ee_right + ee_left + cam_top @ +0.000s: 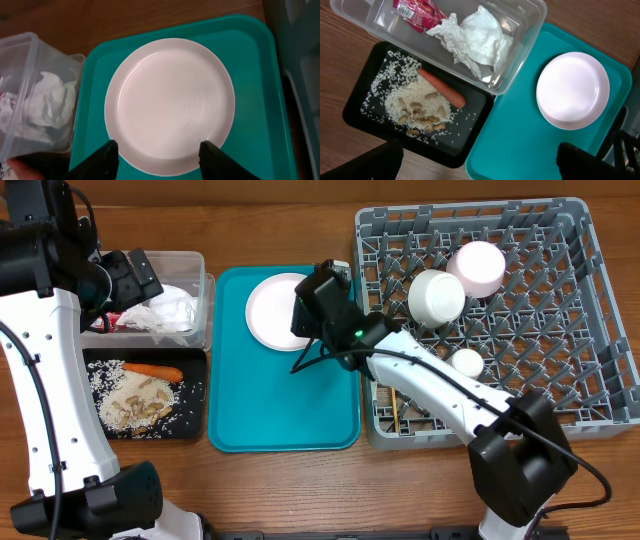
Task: Sort waste into correct bins and load items into the dishwasher
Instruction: 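Reach the right gripper to the white plate's edge and grasp it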
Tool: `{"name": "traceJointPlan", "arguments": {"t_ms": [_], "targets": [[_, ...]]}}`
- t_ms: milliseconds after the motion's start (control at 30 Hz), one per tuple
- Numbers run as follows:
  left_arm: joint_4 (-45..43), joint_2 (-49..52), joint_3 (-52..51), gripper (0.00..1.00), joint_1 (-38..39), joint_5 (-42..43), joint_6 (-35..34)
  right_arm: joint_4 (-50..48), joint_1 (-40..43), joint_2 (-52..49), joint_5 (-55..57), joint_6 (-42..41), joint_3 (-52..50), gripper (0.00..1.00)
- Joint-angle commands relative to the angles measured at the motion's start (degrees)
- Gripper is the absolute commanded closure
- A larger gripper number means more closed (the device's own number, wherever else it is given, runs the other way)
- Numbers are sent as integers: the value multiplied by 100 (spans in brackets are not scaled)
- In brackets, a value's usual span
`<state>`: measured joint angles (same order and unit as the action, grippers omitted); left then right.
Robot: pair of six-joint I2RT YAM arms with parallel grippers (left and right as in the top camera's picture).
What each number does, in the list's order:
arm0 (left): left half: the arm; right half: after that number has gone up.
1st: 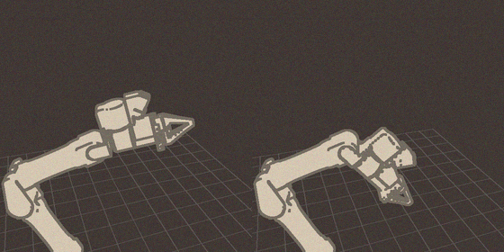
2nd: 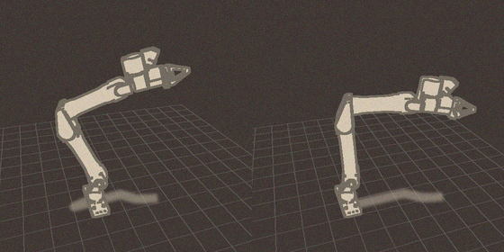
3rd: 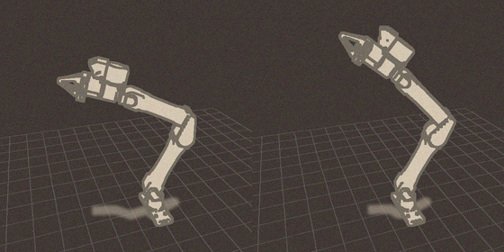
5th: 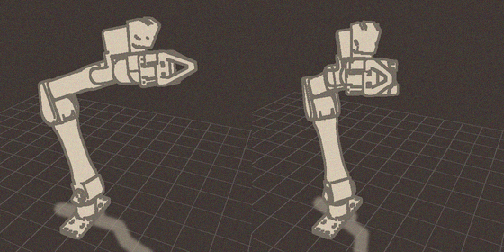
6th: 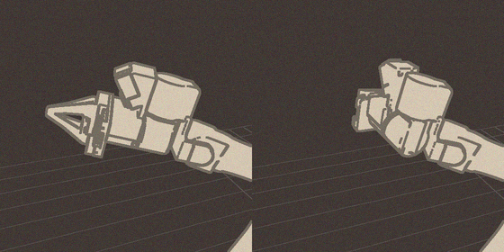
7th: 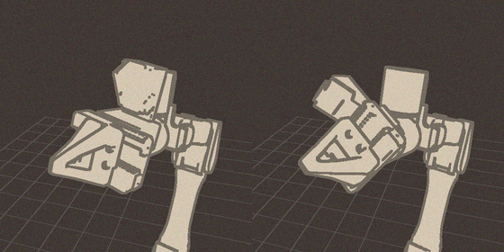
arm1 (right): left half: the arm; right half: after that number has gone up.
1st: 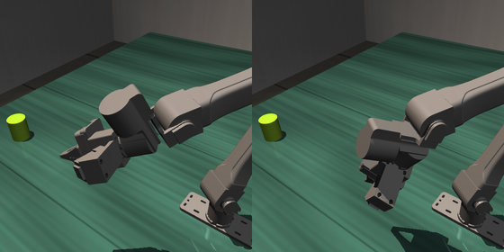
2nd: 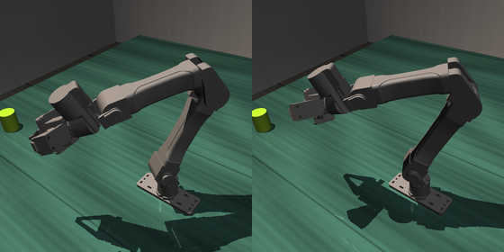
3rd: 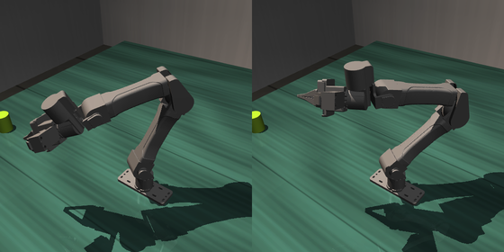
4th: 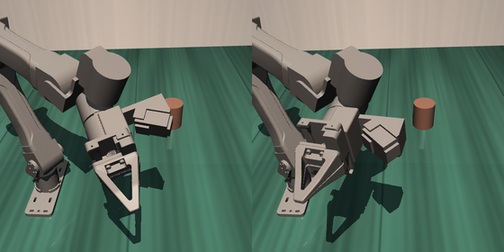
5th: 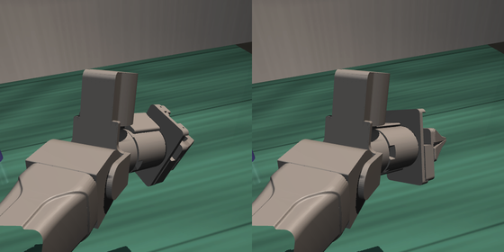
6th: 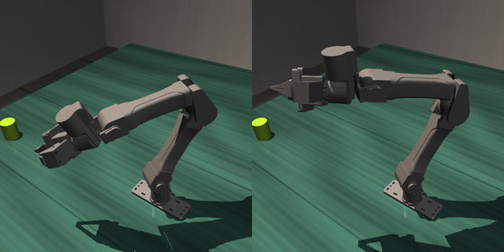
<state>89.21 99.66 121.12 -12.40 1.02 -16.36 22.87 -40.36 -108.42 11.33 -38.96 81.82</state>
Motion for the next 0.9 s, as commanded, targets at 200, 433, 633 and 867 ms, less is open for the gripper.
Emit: {"name": "traceJointPlan", "arguments": {"t_ms": [200,433,633,867], "targets": [[9,9,-11,0,4,-13,-55,-289,-52,-1056,605,-310,-79,50],[9,9,-11,0,4,-13,-55,-286,-50,-1390,1038,-308,-79,51],[7,9,-11,0,4,-13,-55,-280,-52,-1390,1005,-308,-76,56],[9,9,-11,0,4,-13,-55,-240,-52,-1390,1005,-308,-76,71]]}}
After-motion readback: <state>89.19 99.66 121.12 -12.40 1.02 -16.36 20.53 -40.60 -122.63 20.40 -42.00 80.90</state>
